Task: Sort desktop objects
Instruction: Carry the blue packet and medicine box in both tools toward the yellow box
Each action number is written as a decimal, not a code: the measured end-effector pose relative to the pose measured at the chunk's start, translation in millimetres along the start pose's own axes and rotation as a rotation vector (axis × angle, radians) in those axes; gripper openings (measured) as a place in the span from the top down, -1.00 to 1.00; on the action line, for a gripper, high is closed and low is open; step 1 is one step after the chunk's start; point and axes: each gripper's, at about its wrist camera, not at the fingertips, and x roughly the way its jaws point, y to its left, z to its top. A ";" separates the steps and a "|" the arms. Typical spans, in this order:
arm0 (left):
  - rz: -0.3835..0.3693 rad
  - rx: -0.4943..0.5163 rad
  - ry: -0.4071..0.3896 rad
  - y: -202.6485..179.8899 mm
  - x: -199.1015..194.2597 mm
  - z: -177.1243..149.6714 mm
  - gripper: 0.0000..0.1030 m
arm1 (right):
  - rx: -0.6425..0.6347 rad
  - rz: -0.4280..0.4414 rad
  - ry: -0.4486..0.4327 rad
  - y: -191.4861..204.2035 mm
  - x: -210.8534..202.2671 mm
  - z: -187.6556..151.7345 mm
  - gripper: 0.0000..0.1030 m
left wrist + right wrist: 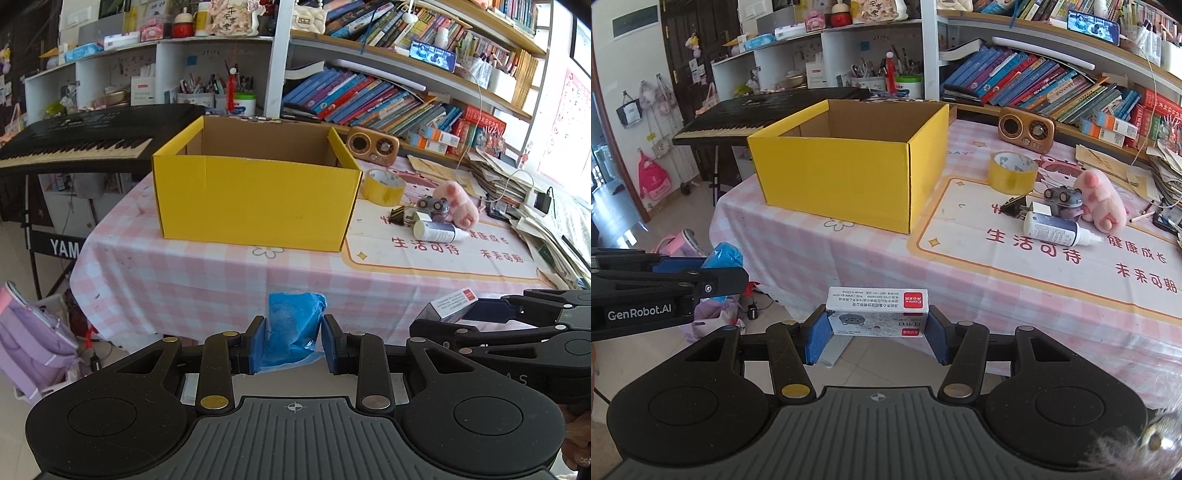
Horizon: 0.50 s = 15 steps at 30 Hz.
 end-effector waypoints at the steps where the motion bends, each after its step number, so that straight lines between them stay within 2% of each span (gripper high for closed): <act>1: -0.001 0.001 0.000 -0.5 0.3 0.2 0.41 | 0.000 0.000 0.002 -0.2 0.3 0.0 0.00; 15: -0.009 0.009 0.000 -0.8 0.6 0.8 0.41 | -0.005 0.012 0.008 4.0 2.2 0.1 0.00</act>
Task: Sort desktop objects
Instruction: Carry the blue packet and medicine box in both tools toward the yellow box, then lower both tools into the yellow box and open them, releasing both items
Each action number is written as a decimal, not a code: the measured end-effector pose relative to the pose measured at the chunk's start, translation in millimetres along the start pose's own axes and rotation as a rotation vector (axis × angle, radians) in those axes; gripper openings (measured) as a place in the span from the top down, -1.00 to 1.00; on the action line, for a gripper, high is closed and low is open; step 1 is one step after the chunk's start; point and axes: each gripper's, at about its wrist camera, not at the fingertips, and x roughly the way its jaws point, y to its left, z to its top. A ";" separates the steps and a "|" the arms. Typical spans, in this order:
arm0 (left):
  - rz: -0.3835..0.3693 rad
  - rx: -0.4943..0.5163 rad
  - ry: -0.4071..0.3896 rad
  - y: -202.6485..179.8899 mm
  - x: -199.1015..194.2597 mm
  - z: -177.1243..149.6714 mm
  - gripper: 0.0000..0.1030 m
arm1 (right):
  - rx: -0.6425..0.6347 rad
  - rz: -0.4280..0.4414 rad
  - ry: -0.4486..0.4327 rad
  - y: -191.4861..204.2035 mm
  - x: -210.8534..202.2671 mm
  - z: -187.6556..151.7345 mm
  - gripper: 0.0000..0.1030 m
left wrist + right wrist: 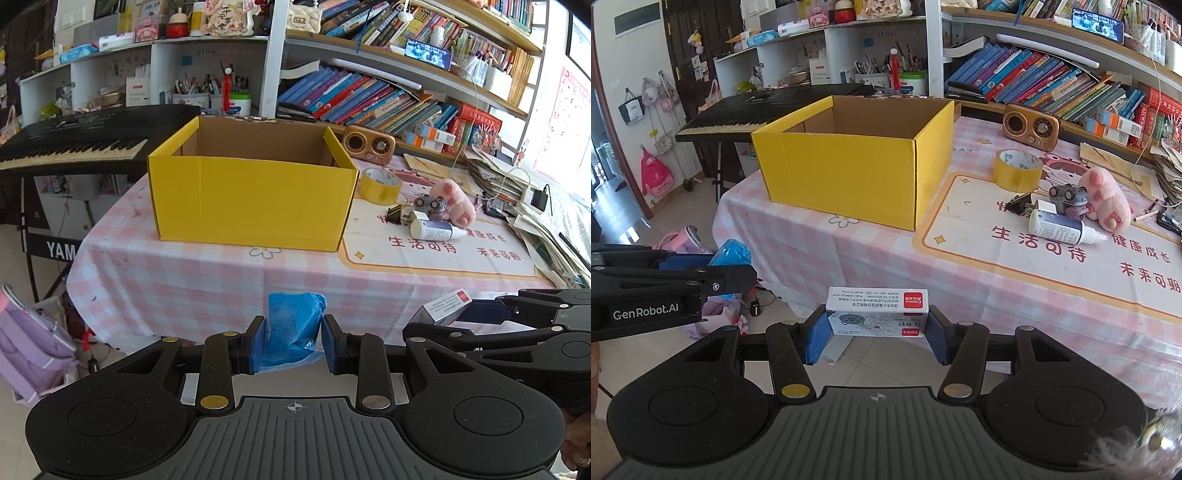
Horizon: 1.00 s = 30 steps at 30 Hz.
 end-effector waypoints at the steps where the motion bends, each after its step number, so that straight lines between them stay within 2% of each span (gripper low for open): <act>1: 0.001 -0.001 -0.001 1.4 -0.2 0.5 0.41 | -0.002 0.002 -0.001 1.0 0.4 0.3 0.00; 19: 0.034 -0.031 -0.013 22.2 1.2 9.1 0.41 | -0.049 0.048 -0.010 16.8 12.8 19.4 0.00; 24: 0.049 -0.036 -0.057 29.2 -0.5 27.6 0.41 | -0.067 0.061 -0.058 14.4 12.4 37.1 0.00; 30: 0.045 -0.024 -0.135 32.7 1.5 64.2 0.41 | -0.083 0.093 -0.130 10.1 14.6 73.6 0.00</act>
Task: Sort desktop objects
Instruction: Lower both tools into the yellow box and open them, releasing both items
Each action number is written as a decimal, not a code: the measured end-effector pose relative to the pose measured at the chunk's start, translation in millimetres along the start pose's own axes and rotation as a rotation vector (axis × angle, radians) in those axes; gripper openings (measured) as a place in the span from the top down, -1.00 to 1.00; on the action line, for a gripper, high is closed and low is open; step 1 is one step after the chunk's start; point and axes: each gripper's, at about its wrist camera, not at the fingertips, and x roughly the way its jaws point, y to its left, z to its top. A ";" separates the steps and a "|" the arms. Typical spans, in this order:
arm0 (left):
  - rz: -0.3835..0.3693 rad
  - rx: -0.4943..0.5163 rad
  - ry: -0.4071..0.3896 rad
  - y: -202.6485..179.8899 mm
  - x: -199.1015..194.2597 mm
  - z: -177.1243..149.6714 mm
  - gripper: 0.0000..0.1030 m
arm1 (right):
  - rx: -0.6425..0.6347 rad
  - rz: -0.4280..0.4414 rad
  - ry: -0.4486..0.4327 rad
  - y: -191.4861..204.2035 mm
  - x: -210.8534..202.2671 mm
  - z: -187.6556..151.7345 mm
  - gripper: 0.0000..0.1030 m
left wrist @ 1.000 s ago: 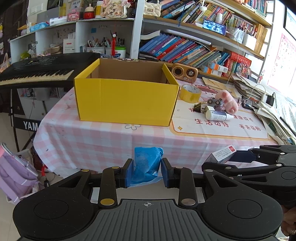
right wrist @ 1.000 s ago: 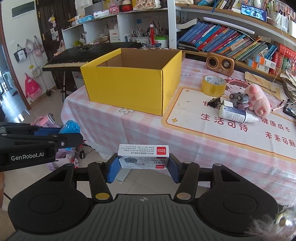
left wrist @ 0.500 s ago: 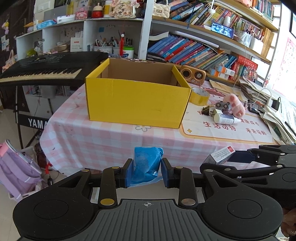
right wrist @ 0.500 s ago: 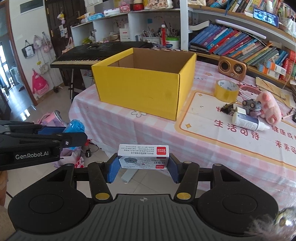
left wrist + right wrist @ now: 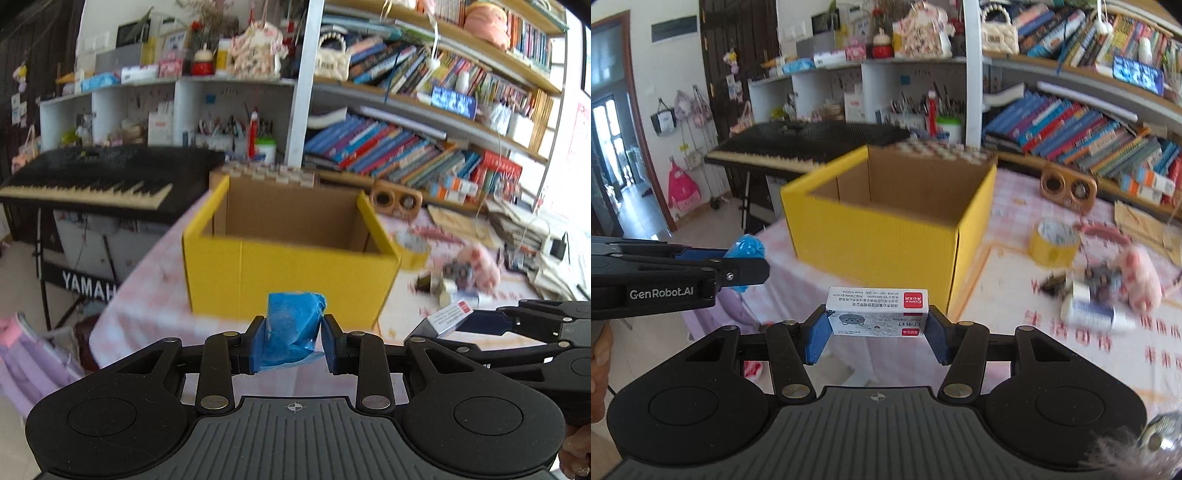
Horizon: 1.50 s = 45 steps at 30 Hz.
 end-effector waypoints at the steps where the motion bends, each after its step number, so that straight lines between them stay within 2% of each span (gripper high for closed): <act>1: 0.000 0.004 -0.017 0.0 2.3 7.8 0.41 | -0.003 0.006 -0.010 -2.0 2.8 6.9 0.00; 6: -0.009 -0.003 -0.059 5.9 19.3 42.1 0.41 | -0.048 0.040 -0.048 -12.5 25.0 45.5 0.00; 13: 0.006 0.022 -0.049 13.5 65.5 79.9 0.41 | -0.128 0.062 -0.039 -29.7 77.5 93.0 0.00; 22: 0.021 0.113 0.107 14.3 145.7 104.4 0.41 | -0.313 0.094 0.119 -44.2 162.7 119.6 0.00; 29: 0.024 0.120 0.210 18.7 195.8 115.7 0.41 | -0.414 0.149 0.235 -44.7 215.4 128.2 -0.01; 37: 0.018 0.186 0.325 21.9 236.2 126.8 0.41 | -0.553 0.215 0.375 -47.8 261.7 135.1 -0.01; 45: 0.010 0.207 0.442 25.5 263.4 120.1 0.41 | -0.644 0.260 0.479 -52.0 285.6 128.9 -0.01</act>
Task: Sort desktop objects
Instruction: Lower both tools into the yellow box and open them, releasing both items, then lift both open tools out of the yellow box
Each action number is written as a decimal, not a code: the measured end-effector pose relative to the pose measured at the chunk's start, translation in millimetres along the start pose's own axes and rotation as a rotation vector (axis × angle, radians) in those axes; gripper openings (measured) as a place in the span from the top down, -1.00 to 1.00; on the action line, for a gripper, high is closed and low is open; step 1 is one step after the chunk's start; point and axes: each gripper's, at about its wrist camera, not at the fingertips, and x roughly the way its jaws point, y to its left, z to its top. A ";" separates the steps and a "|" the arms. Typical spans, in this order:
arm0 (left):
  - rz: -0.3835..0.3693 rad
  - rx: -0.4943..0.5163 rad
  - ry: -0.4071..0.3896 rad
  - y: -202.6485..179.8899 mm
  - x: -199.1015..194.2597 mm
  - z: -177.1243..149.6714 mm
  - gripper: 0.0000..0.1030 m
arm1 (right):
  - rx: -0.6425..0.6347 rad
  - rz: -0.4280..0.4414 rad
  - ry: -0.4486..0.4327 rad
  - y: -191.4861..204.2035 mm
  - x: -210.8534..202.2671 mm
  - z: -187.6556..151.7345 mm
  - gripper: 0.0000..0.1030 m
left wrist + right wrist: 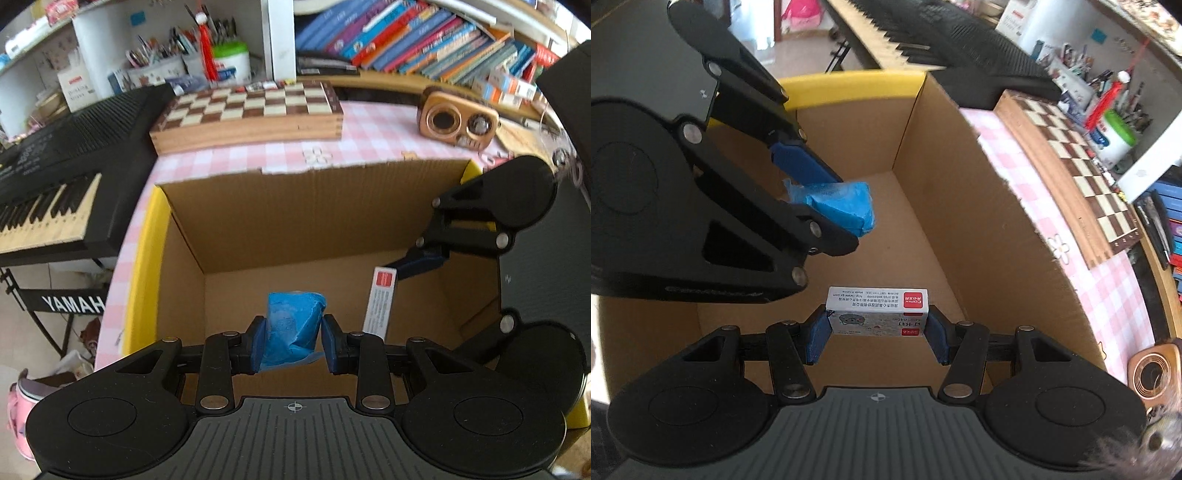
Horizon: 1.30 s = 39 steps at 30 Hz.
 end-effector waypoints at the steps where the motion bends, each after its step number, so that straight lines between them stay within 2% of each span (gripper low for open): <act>1: -0.001 0.004 0.012 -0.2 2.7 0.0 0.41 | -0.003 0.017 0.004 -1.6 0.9 0.8 -0.01; 7: -0.006 0.032 0.066 -3.6 14.4 -0.7 0.41 | -0.057 0.067 0.060 2.6 8.1 2.2 -0.01; 16: -0.013 0.040 0.081 -2.7 15.5 1.1 0.41 | -0.100 0.088 0.109 9.8 13.3 2.4 -0.01; 22: -0.021 0.049 0.070 -3.6 14.2 1.5 0.36 | -0.082 0.094 0.112 9.4 13.1 1.2 -0.02; 23: -0.020 0.049 0.066 -3.9 13.7 1.4 0.33 | -0.077 0.093 0.109 9.3 12.4 0.9 -0.02; 25: -0.016 0.049 0.048 -4.7 10.4 0.6 0.05 | -0.063 0.079 0.094 9.1 9.8 0.4 -0.10; 27: 0.010 0.051 0.024 -6.2 4.8 0.0 -0.18 | -0.051 0.049 0.074 8.6 5.6 -1.3 -0.26; 29: 0.015 0.053 0.003 -6.3 -2.6 -0.9 -0.29 | -0.029 -0.002 0.045 9.5 -0.5 -3.6 -0.42; 30: 0.013 0.051 -0.010 -5.8 -7.6 -1.7 -0.37 | -0.016 -0.016 0.027 7.8 -4.7 -3.7 -0.42; 36: 0.026 0.062 -0.106 -8.6 -45.4 -7.1 -0.57 | 0.048 -0.076 -0.065 5.5 -35.6 -8.9 -0.42; 39: 0.032 0.072 -0.157 -13.5 -63.1 -12.9 -0.59 | 0.089 -0.109 -0.092 8.2 -57.5 -16.6 -0.42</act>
